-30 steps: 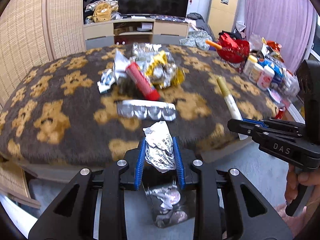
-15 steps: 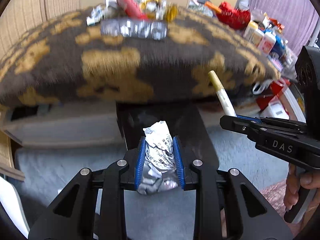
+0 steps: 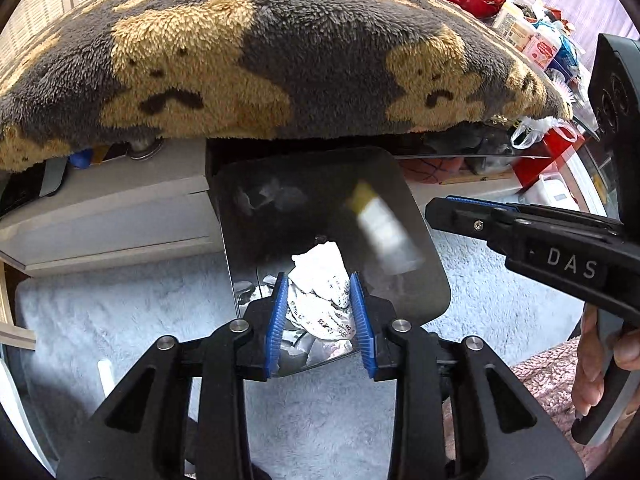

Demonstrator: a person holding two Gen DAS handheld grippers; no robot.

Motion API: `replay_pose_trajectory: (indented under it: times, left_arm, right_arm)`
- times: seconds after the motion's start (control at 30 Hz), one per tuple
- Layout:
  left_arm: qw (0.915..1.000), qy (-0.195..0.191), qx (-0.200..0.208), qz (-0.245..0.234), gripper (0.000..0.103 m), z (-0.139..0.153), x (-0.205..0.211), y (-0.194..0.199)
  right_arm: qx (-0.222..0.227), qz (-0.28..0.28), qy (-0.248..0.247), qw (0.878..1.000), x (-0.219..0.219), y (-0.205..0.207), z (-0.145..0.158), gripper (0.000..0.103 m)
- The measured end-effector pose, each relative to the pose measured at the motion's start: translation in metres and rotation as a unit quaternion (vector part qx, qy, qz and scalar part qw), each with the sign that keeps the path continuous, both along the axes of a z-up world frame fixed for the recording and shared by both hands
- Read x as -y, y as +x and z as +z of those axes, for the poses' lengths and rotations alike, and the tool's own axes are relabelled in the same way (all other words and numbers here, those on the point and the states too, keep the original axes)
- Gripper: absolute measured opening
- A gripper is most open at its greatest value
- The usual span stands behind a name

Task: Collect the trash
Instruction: 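Lower the marker and wrapper into the metal bin and open both tools, then raise both tools back over the table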

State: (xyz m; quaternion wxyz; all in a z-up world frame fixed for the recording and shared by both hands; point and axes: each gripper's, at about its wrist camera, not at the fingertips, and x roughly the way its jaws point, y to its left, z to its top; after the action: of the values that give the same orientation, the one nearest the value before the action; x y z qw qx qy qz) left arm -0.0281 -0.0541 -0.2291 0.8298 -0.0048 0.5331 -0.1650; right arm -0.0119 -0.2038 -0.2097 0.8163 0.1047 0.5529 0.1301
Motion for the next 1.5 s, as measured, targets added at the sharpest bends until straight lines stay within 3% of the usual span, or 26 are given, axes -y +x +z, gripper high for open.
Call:
replay_pose_trajectory:
  times: [0.07, 0.13, 0.2, 0.27, 0.47, 0.8, 1.03, 1.2, 1.37, 1.5]
  left_arm:
    - [1.0, 0.0, -0.002, 0.002, 0.037, 0.0, -0.002, 0.0]
    - [1.0, 0.001, 0.002, 0.008, 0.048, 0.002, -0.004, 0.0]
    - [0.9998, 0.004, 0.009, 0.016, 0.065, 0.005, -0.007, 0.001]
    - [0.9996, 0.004, 0.014, 0.026, 0.073, 0.009, -0.013, 0.001]
    - [0.9978, 0.005, 0.034, 0.056, 0.086, 0.025, -0.033, 0.004]
    - [0.9946, 0.0, 0.067, 0.079, 0.087, 0.067, -0.048, 0.021]
    - [0.9911, 0.018, 0.1, 0.085, 0.087, 0.109, -0.054, 0.056]
    - [0.9894, 0.027, 0.105, 0.096, 0.087, 0.12, -0.063, 0.084]
    - [0.9902, 0.027, 0.098, 0.096, 0.087, 0.115, -0.067, 0.103]
    - [0.9909, 0.025, 0.091, 0.095, 0.087, 0.11, -0.068, 0.118]
  right_arm:
    - [0.001, -0.004, -0.001, 1.0, 0.001, 0.001, 0.001, 0.017]
    - [0.003, -0.009, -0.004, 1.0, 0.004, 0.003, 0.004, 0.018]
    - [0.008, -0.018, -0.007, 1.0, 0.008, 0.003, 0.006, 0.029]
    - [0.015, -0.032, -0.004, 0.999, 0.013, 0.003, 0.011, 0.063]
    - [0.049, -0.064, 0.01, 0.997, 0.03, 0.003, 0.029, 0.082]
    - [0.091, -0.05, 0.01, 0.995, 0.025, 0.018, 0.065, 0.083]
    - [0.128, -0.016, -0.002, 0.992, 0.005, 0.057, 0.099, 0.083]
    - [0.138, 0.009, 0.026, 0.99, -0.012, 0.094, 0.116, 0.082]
    - [0.144, 0.038, 0.025, 0.989, -0.038, 0.13, 0.121, 0.06]
    - [0.149, 0.043, 0.025, 0.988, -0.055, 0.151, 0.116, 0.048]
